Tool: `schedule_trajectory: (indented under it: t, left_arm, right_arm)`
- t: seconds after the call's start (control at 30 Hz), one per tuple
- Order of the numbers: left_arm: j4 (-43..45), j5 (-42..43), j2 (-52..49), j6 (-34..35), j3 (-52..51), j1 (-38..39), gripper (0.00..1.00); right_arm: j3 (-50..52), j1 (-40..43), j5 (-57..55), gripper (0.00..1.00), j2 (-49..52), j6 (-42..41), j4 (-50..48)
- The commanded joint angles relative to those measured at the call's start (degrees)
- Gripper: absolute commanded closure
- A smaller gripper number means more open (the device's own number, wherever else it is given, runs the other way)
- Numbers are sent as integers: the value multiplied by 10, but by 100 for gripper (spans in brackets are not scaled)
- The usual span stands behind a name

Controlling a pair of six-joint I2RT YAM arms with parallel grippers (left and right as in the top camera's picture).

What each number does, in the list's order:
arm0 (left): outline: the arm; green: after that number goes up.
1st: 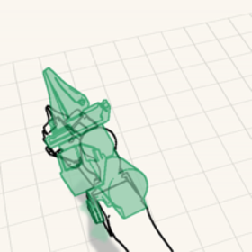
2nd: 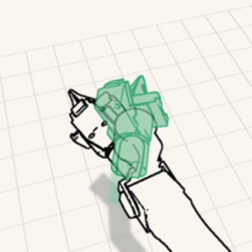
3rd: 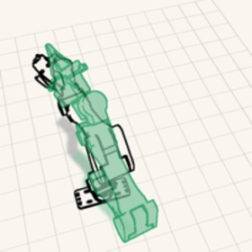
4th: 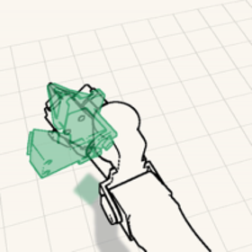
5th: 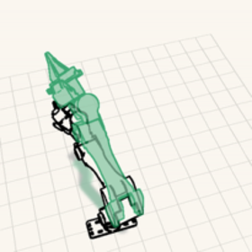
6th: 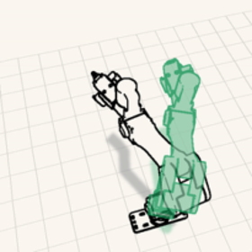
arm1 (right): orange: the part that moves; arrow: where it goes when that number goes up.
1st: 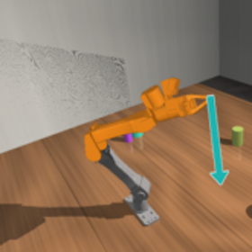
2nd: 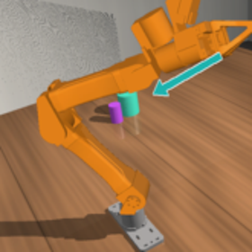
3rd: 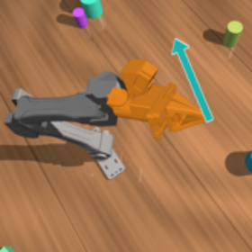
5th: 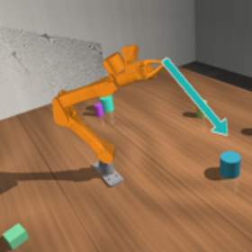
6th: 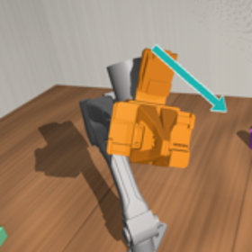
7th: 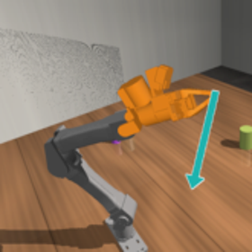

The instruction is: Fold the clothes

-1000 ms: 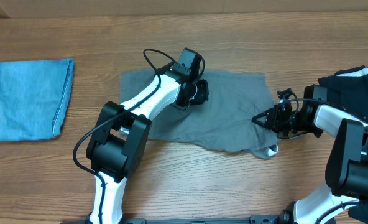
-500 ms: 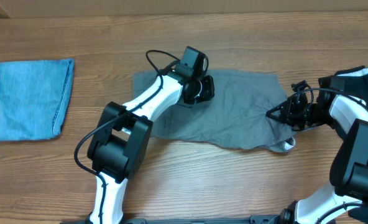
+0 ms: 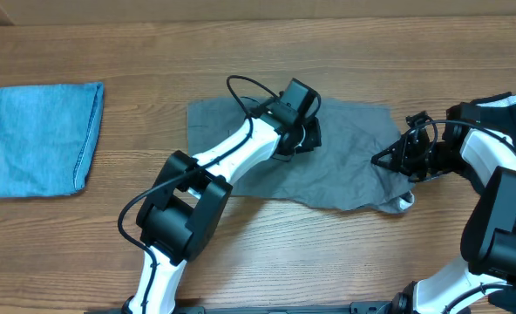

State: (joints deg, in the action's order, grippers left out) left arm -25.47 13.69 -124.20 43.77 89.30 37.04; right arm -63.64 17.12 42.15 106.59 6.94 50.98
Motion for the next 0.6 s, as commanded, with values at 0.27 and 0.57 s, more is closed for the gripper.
schedule_trajectory:
  t: [0.27, 0.57]
  left_arm:
    - [-178, -70, 70, -50, 6, 6, 96]
    - [-211, -73, 56, -50, -3, 42, 96]
  right_arm:
    - [-14, -3, -36, 96, 3, 6, -7]
    - [-13, -3, -38, 96, 3, 6, -9]
